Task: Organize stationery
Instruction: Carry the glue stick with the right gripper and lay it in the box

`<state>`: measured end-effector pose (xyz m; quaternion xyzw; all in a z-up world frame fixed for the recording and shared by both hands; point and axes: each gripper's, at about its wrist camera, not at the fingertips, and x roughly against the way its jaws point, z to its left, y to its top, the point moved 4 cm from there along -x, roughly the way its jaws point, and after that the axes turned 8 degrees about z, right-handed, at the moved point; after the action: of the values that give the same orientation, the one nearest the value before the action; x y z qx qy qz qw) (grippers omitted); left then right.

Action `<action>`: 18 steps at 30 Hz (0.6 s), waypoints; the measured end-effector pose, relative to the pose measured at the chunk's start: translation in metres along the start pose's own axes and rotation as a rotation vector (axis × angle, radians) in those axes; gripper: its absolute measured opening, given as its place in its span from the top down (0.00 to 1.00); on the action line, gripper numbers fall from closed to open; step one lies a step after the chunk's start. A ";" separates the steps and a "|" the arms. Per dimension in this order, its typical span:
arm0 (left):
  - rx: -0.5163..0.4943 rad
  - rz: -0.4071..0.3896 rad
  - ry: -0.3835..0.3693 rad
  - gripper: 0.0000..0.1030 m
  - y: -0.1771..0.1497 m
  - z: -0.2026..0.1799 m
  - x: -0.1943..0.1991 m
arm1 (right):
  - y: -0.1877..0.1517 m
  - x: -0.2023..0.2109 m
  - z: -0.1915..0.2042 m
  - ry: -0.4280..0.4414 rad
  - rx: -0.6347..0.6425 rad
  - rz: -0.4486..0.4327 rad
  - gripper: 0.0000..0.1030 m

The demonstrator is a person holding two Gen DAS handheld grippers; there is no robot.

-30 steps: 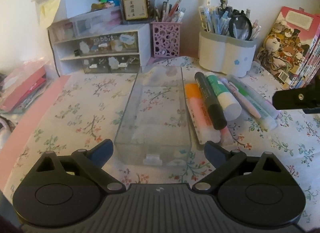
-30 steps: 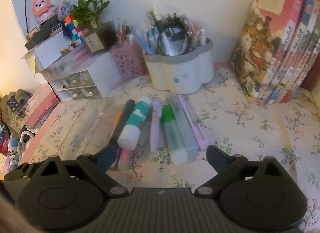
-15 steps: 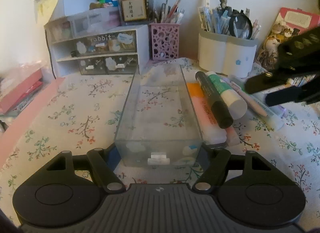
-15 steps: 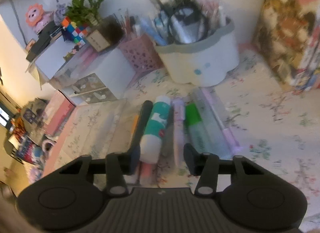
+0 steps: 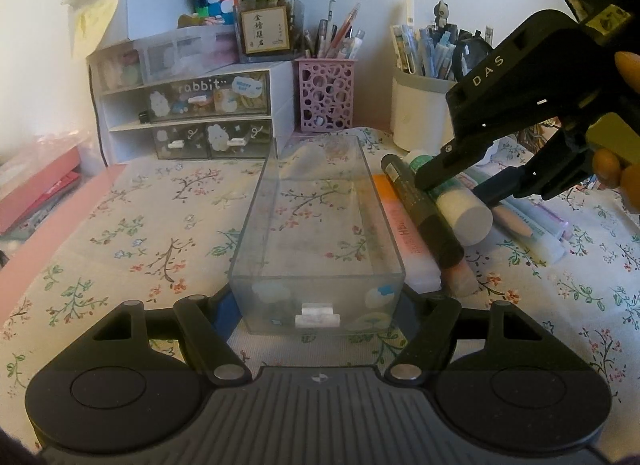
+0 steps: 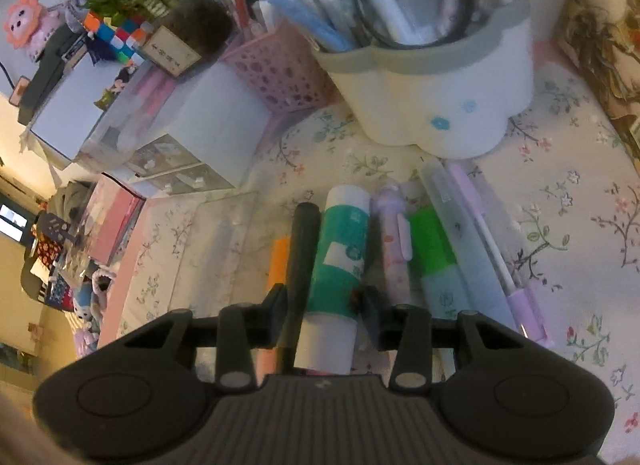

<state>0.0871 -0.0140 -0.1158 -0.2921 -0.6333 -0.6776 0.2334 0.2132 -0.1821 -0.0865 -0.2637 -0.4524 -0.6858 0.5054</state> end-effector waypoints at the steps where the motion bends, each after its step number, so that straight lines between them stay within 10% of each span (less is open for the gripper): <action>1: 0.001 -0.001 0.000 0.30 0.000 0.000 0.000 | -0.001 0.000 0.000 -0.004 0.004 0.002 1.00; 18: -0.004 -0.001 0.007 0.30 0.000 -0.001 0.000 | -0.024 0.032 0.001 0.348 -0.245 -0.128 1.00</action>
<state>0.0863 -0.0150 -0.1158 -0.2896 -0.6312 -0.6802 0.2347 0.1801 -0.1934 -0.0682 -0.1717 -0.2877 -0.8013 0.4956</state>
